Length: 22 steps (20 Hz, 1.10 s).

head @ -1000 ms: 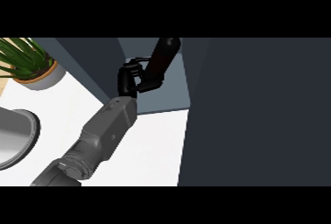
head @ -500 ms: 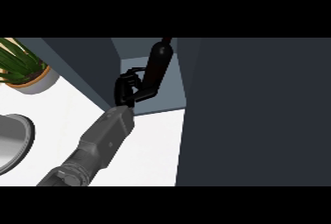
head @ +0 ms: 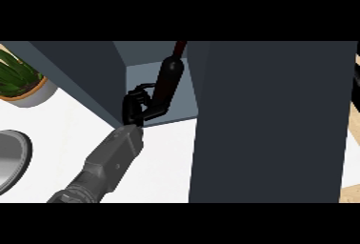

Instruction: Pick up the wine, place it into the cabinet and close the cabinet

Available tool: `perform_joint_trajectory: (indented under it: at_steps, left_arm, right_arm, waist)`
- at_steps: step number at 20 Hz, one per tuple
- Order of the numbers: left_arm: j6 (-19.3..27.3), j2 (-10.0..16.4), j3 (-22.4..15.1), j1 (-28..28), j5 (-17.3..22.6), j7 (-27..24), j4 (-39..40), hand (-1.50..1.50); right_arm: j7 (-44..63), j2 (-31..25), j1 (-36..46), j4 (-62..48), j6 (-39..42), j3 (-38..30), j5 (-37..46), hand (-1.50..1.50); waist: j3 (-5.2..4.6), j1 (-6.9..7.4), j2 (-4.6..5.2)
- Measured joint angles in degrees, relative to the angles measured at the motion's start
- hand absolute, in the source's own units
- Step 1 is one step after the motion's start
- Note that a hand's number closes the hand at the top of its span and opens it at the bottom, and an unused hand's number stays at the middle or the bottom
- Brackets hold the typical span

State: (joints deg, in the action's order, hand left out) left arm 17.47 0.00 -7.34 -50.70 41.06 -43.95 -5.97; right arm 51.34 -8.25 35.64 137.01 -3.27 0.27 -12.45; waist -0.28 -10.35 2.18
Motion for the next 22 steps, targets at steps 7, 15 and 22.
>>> perform_joint_trajectory:
  at_steps: [7,15,22]
  left_arm:
    - [2.2,0.1,-1.9,0.4,1.2,-0.3,-1.3,1.50]
    - [5.3,0.0,-3.6,-2.2,3.2,1.6,-2.6,1.50]
    - [8.6,0.0,-4.6,-5.9,4.8,3.5,-3.1,1.50]
  right_arm:
    - [0.2,0.0,-0.2,-0.4,0.5,-0.4,-1.2,-1.50]
    - [-0.4,0.1,-0.7,-0.7,1.1,-1.3,-2.2,-1.50]
    - [-0.9,0.0,-1.4,-0.8,1.2,-2.1,-2.5,-1.50]
  waist:
    - [0.00,-0.40,0.00]
    - [0.02,-0.45,0.13]
    - [0.08,-0.29,0.17]
